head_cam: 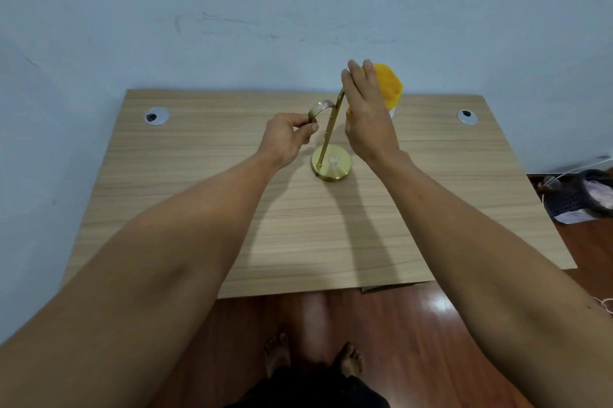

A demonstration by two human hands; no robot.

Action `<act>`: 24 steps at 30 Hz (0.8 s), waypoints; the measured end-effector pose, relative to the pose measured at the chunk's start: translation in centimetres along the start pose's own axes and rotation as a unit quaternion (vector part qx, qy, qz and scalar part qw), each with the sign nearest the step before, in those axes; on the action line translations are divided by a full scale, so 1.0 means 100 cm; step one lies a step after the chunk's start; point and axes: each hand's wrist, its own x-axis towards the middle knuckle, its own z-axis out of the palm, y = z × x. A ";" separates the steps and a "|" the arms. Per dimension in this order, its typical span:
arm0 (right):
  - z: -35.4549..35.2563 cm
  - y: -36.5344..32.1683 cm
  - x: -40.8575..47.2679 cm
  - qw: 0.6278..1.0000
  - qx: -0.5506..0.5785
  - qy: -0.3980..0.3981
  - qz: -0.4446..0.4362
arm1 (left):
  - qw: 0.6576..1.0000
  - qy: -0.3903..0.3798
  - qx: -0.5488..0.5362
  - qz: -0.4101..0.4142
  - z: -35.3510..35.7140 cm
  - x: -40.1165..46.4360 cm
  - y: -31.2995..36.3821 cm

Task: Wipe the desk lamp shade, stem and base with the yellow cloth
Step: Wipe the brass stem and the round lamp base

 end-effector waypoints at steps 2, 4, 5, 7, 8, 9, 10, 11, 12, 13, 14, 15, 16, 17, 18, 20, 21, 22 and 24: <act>-0.002 -0.002 -0.002 1.000 0.004 0.013 0.014 | 1.000 0.007 -0.011 -0.002 0.001 0.001 -0.003; -0.005 -0.009 -0.002 0.998 0.023 0.046 0.048 | 1.000 0.010 -0.018 -0.002 0.001 0.002 -0.005; -0.005 -0.015 -0.002 0.997 0.027 0.057 0.047 | 1.000 0.011 -0.019 0.000 0.000 0.003 -0.006; 0.002 -0.025 -0.006 0.998 0.031 0.048 0.023 | 1.000 0.012 -0.021 0.005 -0.001 0.004 -0.007; 0.007 -0.030 -0.007 0.998 0.036 0.041 0.010 | 1.000 0.011 -0.022 0.006 -0.001 0.004 -0.006; 0.012 -0.032 -0.008 0.999 0.041 0.033 0.006 | 1.000 0.010 -0.024 0.006 -0.001 0.004 -0.005; 0.016 -0.034 -0.009 0.999 0.045 0.024 0.014 | 1.000 0.008 -0.026 0.006 -0.002 0.003 -0.004; 0.019 -0.036 -0.009 0.998 0.048 0.010 0.029 | 1.000 0.006 -0.027 0.006 -0.002 0.003 -0.004; 0.021 -0.038 -0.008 0.998 0.050 0.001 0.042 | 1.000 0.002 -0.024 0.005 -0.002 0.004 -0.004; 0.022 -0.040 -0.006 0.997 0.055 -0.004 0.047 | 1.000 0.000 -0.020 0.004 -0.002 0.005 -0.004; 0.021 -0.042 -0.005 0.997 0.057 -0.011 0.045 | 1.000 0.001 -0.017 0.001 -0.003 0.006 -0.005; 0.018 -0.044 -0.004 0.998 0.049 -0.024 0.029 | 1.000 0.003 -0.014 -0.001 -0.003 0.007 -0.006; 0.015 -0.045 -0.004 0.999 0.034 -0.038 -0.002 | 1.000 0.004 -0.010 -0.002 -0.003 0.008 -0.007; 0.013 -0.043 -0.004 0.998 0.023 -0.039 -0.040 | 1.000 0.005 -0.008 -0.001 -0.003 0.008 -0.008; 0.011 -0.039 -0.004 0.998 0.015 -0.030 -0.062 | 1.000 0.004 -0.008 0.001 -0.003 0.008 -0.008; 0.013 -0.035 -0.002 1.000 0.005 -0.002 -0.028 | 1.000 0.005 -0.016 -0.003 -0.003 0.008 -0.008; 0.015 -0.036 -0.001 1.000 -0.002 0.013 0.007 | 1.000 0.005 -0.016 -0.004 -0.003 0.009 -0.008; 0.017 -0.039 -0.001 0.999 -0.015 0.018 0.035 | 1.000 0.006 -0.012 -0.004 -0.003 0.009 -0.008; 0.019 -0.043 -0.001 0.999 -0.025 0.001 0.030 | 1.000 0.005 -0.004 -0.003 -0.004 0.008 -0.007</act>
